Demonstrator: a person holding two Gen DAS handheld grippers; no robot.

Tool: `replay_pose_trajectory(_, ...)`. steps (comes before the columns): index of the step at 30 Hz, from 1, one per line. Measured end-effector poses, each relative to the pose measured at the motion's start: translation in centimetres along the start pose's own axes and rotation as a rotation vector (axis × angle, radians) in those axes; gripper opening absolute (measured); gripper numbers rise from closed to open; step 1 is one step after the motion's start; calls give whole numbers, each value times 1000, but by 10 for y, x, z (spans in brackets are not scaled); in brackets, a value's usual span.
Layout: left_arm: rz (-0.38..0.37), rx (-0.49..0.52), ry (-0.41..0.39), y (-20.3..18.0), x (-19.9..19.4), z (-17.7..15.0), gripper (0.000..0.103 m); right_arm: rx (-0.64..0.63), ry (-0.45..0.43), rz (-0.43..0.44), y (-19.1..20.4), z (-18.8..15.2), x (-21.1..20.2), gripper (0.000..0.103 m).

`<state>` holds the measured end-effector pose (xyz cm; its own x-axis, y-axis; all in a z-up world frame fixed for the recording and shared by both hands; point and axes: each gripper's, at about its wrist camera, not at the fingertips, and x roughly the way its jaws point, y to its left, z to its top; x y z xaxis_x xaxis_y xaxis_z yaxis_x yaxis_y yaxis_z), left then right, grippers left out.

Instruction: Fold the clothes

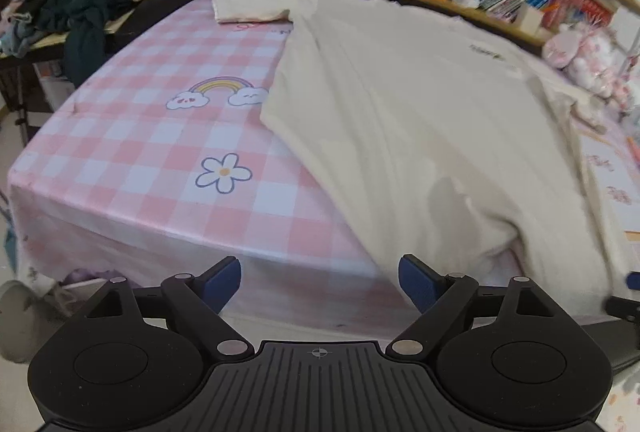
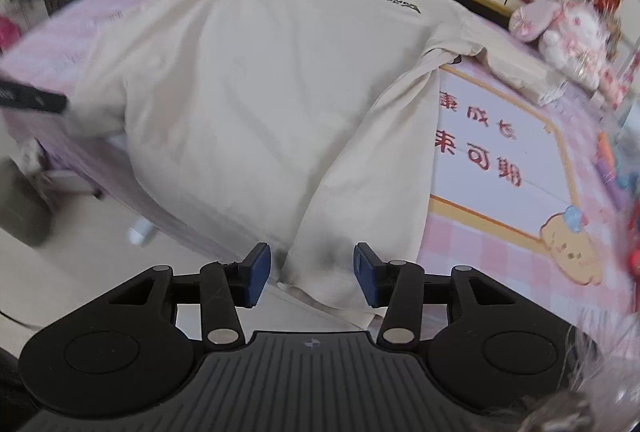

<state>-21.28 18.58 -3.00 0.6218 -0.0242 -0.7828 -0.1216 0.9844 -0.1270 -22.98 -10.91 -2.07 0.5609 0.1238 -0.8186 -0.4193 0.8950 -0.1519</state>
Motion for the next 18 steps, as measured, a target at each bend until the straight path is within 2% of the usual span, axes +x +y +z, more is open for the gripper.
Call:
replay_pose_trajectory(2, -50, 4, 6, 0, 0, -1, 88, -22, 2, -37, 1, -1, 1, 20)
replay_pose_trajectory(4, -106, 22, 32, -2, 4, -2, 86, 58, 2, -29, -13, 1, -6, 5)
replay_pose_trajectory(7, -152, 62, 44, -9, 5, -1, 86, 237, -33, -49, -48, 5, -24, 5)
replay_pose_trajectory(10, -173, 99, 43, -16, 7, 1, 86, 411, -92, -216, -103, 2, -43, 5)
replay_pose_trajectory(12, -187, 123, 42, -20, 8, 2, 86, 517, -51, -264, -139, -4, -39, 5)
replay_pose_trajectory(13, -191, 128, 43, -22, 8, 3, 86, 548, -12, -264, -152, -6, -33, 6)
replay_pose_trajectory(16, -187, 106, 51, -19, 11, 11, 86, 615, 55, -192, -167, -14, -14, 10)
replay_pose_trajectory(18, -188, 84, 61, -18, 14, 16, 86, 613, 70, -161, -164, -16, -8, 22)
